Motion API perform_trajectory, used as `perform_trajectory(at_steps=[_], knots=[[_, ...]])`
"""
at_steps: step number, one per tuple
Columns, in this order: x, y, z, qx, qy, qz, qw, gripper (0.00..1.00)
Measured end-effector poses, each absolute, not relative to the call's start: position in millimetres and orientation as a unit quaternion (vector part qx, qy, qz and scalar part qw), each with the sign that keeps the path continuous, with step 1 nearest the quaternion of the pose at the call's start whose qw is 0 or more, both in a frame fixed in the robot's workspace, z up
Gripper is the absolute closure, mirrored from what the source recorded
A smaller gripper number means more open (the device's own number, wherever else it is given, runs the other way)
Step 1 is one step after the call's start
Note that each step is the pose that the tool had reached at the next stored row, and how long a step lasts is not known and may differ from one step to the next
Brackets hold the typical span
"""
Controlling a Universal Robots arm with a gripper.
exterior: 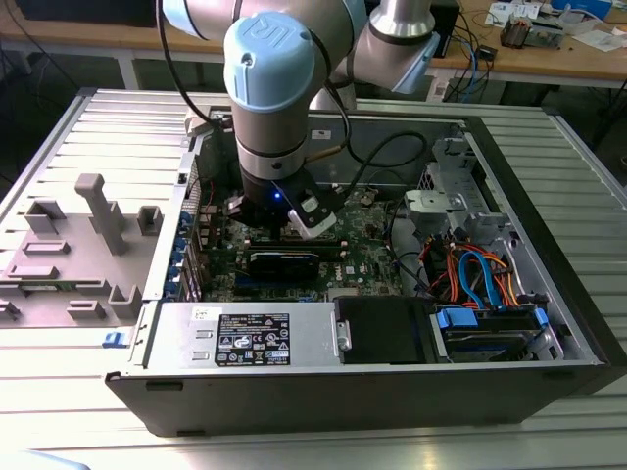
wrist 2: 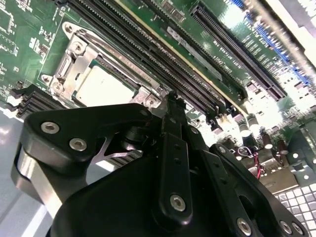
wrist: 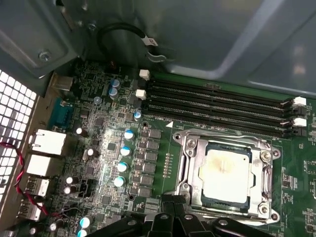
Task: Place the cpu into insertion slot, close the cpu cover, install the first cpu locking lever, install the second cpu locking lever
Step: 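Install the second cpu locking lever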
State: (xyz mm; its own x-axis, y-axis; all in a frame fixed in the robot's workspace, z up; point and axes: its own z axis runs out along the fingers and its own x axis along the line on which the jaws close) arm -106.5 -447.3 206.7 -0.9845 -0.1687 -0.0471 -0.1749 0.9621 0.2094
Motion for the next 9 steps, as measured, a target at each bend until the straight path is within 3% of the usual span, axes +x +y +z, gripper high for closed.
perform_trajectory(at_steps=[9], knots=[[-109.5, -446.9, 198.5, -0.088, 0.99, 0.109, 0.015, 0.89]])
